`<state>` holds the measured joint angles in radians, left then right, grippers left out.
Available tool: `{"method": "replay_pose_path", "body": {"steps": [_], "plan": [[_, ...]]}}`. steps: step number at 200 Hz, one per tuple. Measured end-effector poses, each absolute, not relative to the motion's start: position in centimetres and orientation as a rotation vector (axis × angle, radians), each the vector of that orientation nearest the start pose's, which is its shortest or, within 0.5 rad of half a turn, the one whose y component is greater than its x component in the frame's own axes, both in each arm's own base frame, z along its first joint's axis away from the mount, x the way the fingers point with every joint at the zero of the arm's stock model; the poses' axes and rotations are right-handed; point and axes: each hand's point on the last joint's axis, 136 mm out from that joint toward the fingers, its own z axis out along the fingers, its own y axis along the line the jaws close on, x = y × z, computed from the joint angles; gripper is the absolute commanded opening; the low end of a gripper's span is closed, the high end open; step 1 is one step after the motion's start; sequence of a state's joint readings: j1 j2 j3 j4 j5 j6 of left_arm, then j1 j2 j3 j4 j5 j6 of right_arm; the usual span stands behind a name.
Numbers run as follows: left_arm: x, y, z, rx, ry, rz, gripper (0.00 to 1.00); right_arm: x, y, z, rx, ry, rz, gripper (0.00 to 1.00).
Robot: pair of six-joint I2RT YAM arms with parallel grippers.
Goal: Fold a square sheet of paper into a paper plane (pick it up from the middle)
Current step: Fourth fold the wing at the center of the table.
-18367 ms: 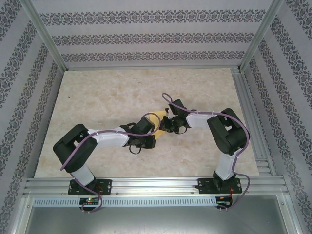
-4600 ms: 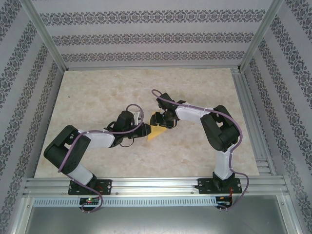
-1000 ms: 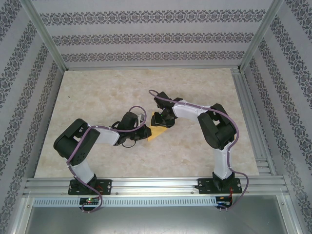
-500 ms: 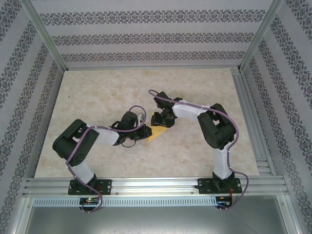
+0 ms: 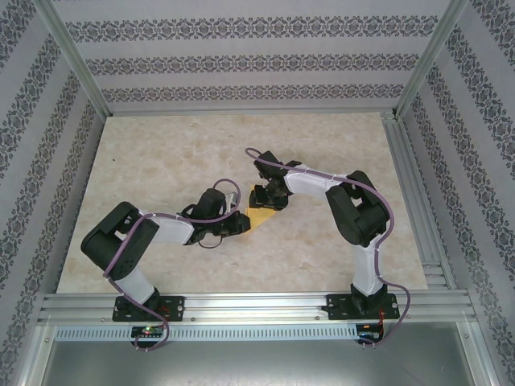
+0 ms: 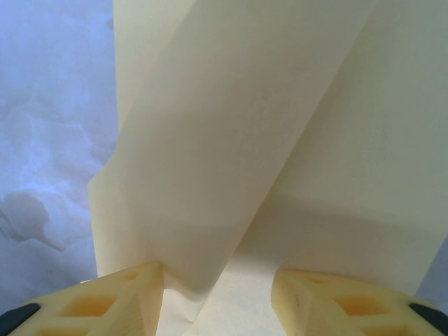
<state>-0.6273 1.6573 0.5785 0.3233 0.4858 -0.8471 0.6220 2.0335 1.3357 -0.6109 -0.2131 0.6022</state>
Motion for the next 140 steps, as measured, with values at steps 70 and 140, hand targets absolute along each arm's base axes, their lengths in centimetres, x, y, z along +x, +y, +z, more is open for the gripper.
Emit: {"method": "replay_pose_path", "body": {"steps": [70, 140], "plan": [[25.7, -27.8, 2.7, -0.044, 2.618, -1.154, 0.15, 32.6, 27.8, 0.4, -0.072, 3.013, 0.488, 0.51], [25.5, -27.4, 2.2, -0.059, 2.636, -1.127, 0.15, 32.6, 27.8, 0.3, -0.071, 3.021, 0.479, 0.51]]}}
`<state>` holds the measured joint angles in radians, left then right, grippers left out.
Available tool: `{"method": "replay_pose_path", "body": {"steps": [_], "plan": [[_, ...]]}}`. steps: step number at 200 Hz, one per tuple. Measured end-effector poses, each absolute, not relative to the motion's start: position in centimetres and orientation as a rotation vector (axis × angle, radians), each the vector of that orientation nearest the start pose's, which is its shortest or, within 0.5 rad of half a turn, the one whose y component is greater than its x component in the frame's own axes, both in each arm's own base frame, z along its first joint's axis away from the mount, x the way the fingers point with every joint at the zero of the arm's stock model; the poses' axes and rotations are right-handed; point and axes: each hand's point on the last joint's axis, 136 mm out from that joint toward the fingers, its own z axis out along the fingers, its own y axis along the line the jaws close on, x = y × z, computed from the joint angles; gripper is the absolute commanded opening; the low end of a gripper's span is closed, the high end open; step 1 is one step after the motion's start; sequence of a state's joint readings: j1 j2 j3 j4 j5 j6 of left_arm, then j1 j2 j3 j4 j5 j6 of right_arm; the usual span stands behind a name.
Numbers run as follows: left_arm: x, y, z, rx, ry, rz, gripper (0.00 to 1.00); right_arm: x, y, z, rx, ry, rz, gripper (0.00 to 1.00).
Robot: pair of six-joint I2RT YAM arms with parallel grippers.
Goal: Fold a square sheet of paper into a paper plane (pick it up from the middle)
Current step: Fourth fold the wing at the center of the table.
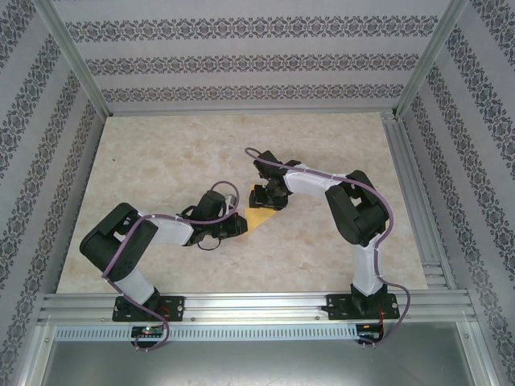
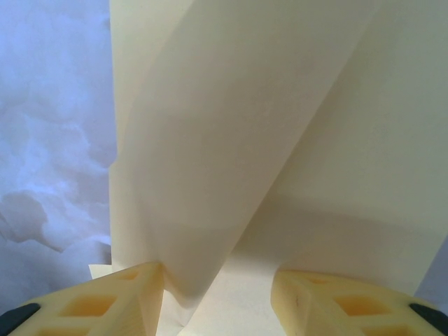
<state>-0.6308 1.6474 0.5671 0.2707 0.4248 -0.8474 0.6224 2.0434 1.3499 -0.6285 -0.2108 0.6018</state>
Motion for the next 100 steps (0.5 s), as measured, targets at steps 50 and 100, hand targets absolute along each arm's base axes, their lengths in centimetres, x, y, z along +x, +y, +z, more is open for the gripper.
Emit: {"method": "replay_pose_path", "body": {"steps": [50, 100], "plan": [[25.7, -27.4, 3.8, -0.053, 2.599, -1.138, 0.16, 32.5, 27.9, 0.3, -0.081, 3.027, 0.454, 0.52], [26.6, -27.5, 6.1, -0.069, 2.514, -1.160, 0.16, 32.5, 27.9, 0.3, -0.080, 3.032, 0.451, 0.52]]}}
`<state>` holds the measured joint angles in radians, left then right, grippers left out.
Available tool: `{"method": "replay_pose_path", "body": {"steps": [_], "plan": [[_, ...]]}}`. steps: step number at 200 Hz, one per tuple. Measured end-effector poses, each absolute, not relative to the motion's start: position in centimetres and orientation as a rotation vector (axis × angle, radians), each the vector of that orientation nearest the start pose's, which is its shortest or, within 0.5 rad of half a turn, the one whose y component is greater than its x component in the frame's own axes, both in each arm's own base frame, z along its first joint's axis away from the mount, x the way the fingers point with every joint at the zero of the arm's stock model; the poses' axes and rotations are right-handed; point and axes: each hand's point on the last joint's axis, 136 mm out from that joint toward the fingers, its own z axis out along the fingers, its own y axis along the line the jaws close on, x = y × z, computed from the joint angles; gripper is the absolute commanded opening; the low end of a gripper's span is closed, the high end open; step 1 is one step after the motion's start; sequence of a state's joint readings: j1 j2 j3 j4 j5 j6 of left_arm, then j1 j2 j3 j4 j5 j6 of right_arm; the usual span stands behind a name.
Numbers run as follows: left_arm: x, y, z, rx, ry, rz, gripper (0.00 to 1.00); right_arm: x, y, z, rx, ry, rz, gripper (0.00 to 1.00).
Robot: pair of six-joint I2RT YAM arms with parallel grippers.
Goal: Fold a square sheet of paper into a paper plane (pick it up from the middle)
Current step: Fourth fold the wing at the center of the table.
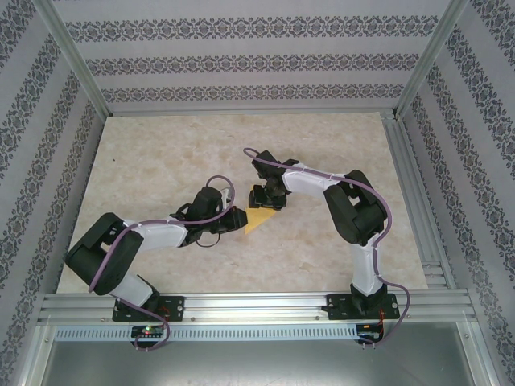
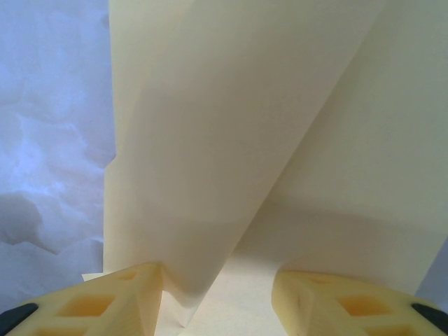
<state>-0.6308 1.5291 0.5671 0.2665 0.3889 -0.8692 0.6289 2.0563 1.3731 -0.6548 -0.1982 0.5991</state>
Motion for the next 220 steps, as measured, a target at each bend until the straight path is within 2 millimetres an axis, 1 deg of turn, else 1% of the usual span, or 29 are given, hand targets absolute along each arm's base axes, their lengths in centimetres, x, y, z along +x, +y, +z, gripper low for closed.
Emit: {"method": "replay_pose_path", "body": {"steps": [20, 61, 104, 140, 174, 201, 220], "plan": [[26.8, -27.7, 5.9, -0.073, 2.512, -1.162, 0.16, 32.5, 27.9, 0.3, -0.080, 3.032, 0.451, 0.52], [27.3, -28.5, 4.4, -0.074, 2.548, -1.175, 0.15, 32.6, 27.9, 0.3, -0.080, 3.033, 0.449, 0.52], [28.1, -29.0, 4.2, -0.073, 2.545, -1.177, 0.14, 32.5, 27.9, 0.3, -0.080, 3.034, 0.449, 0.52], [28.1, -28.8, 3.1, -0.089, 2.570, -1.149, 0.13, 32.5, 27.9, 0.3, -0.080, 3.034, 0.449, 0.52], [28.2, -28.5, 2.8, -0.103, 2.571, -1.124, 0.11, 32.6, 27.9, 0.3, -0.080, 3.034, 0.449, 0.52], [28.2, -28.4, 2.4, -0.111, 2.581, -1.111, 0.05, 32.6, 27.9, 0.4, -0.080, 3.034, 0.455, 0.53], [28.0, -28.3, 2.0, -0.117, 2.593, -1.106, 0.04, 32.7, 28.2, 1.2, -0.090, 3.018, 0.479, 0.53]]}}
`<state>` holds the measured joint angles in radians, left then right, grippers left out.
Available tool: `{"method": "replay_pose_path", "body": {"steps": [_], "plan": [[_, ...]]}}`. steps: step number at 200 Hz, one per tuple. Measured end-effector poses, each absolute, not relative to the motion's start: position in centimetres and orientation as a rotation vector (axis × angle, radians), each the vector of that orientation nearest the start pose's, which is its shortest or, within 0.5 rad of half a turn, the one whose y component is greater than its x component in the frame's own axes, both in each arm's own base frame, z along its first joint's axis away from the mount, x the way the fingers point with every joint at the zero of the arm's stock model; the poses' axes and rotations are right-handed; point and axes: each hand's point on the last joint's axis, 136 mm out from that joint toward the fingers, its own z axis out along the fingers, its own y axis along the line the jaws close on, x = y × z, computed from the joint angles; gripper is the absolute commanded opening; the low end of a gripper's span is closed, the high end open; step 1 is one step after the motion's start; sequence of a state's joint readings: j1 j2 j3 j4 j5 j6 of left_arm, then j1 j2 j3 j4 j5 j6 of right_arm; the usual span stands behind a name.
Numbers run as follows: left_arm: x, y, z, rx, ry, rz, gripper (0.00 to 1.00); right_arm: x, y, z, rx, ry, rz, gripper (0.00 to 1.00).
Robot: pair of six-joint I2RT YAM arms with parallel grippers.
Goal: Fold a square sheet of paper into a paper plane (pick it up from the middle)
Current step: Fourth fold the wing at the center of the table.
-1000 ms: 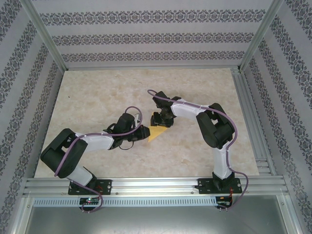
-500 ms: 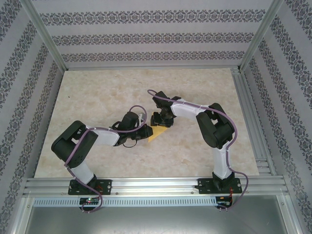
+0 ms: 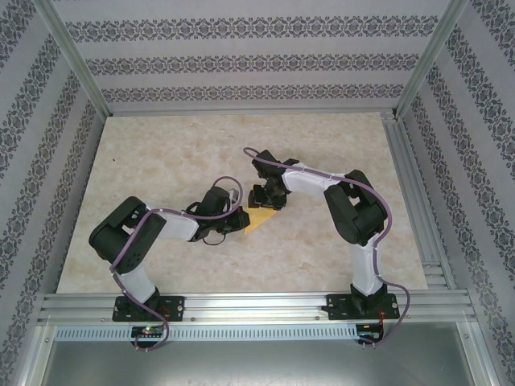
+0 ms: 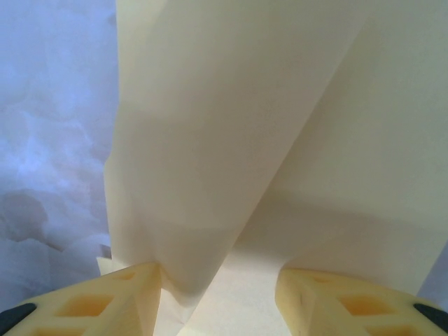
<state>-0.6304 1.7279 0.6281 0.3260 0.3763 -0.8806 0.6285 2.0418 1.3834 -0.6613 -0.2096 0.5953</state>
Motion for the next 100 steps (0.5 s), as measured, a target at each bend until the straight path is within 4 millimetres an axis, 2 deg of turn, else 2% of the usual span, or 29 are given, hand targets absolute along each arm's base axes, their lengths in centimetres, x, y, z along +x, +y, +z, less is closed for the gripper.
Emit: {"method": "replay_pose_path", "body": {"steps": [43, 68, 100], "plan": [[28.0, -28.2, 1.9, -0.117, 2.595, -1.104, 0.01, 32.9, 28.4, 2.3, -0.129, 2.996, 0.507, 0.54], [28.0, -28.2, 1.9, -0.111, 2.595, -1.101, 0.01, 33.9, 27.9, 4.9, -0.115, 2.918, 0.566, 0.53], [28.0, -28.2, 1.9, -0.107, 2.595, -1.099, 0.00, 34.2, 28.2, 9.4, -0.159, 2.757, 0.719, 0.28]]}}
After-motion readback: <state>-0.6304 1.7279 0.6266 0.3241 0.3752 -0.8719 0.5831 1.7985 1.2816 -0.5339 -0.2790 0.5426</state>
